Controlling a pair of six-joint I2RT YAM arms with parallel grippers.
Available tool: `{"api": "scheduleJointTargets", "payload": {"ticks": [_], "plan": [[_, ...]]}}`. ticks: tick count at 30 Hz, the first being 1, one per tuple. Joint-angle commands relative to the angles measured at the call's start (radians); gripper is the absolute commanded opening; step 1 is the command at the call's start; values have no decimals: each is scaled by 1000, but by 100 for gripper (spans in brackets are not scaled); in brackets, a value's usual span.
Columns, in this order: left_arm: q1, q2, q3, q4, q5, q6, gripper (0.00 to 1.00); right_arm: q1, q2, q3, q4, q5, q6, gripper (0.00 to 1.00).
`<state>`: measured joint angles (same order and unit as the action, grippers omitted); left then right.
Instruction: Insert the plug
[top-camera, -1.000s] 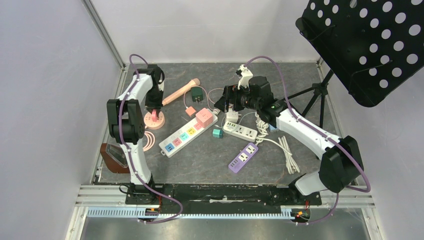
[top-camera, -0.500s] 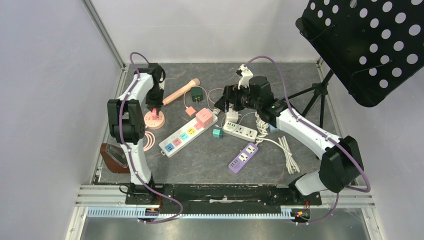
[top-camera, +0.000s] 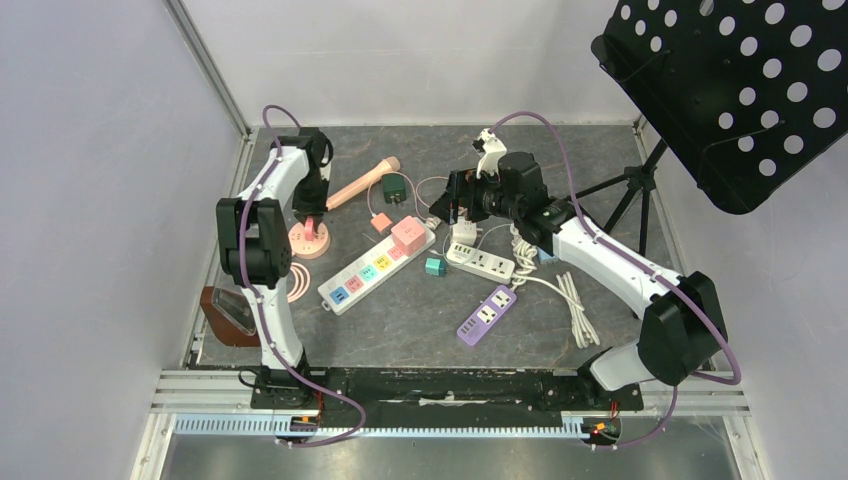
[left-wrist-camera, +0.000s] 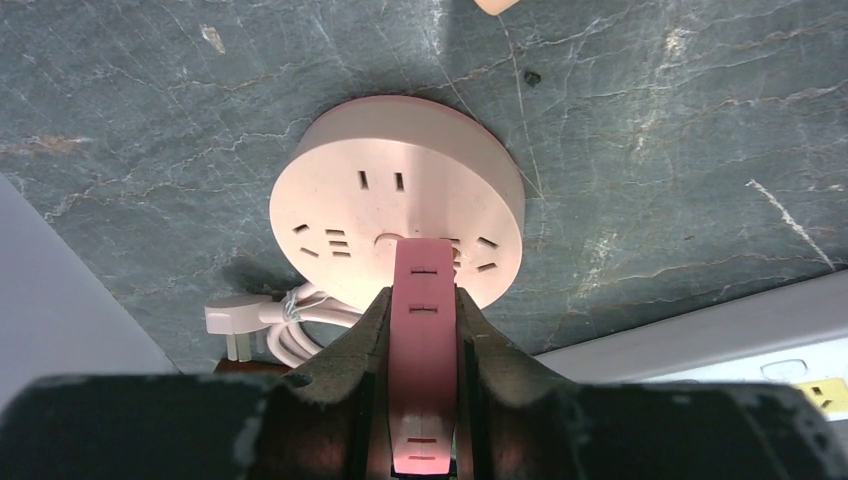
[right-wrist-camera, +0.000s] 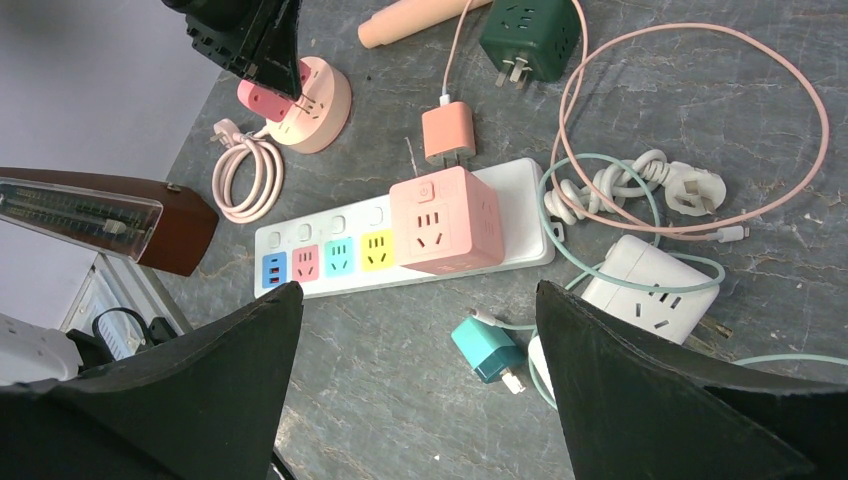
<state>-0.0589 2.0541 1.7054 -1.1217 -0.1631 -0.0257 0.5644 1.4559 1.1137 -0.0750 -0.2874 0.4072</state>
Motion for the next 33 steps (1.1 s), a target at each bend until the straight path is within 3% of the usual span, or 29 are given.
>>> {"api": "scheduleJointTargets", "payload": {"ticks": [1, 25, 33], "plan": [[-5, 21, 31, -22, -39, -24, 2, -7, -31, -12, 38, 1, -9, 88], [-36, 40, 28, -8, -33, -120, 2, -15, -31, -17, 48, -6, -6, 88], [-60, 58, 20, -34, -135, -102, 2, -18, -32, -17, 49, -7, -7, 88]]}}
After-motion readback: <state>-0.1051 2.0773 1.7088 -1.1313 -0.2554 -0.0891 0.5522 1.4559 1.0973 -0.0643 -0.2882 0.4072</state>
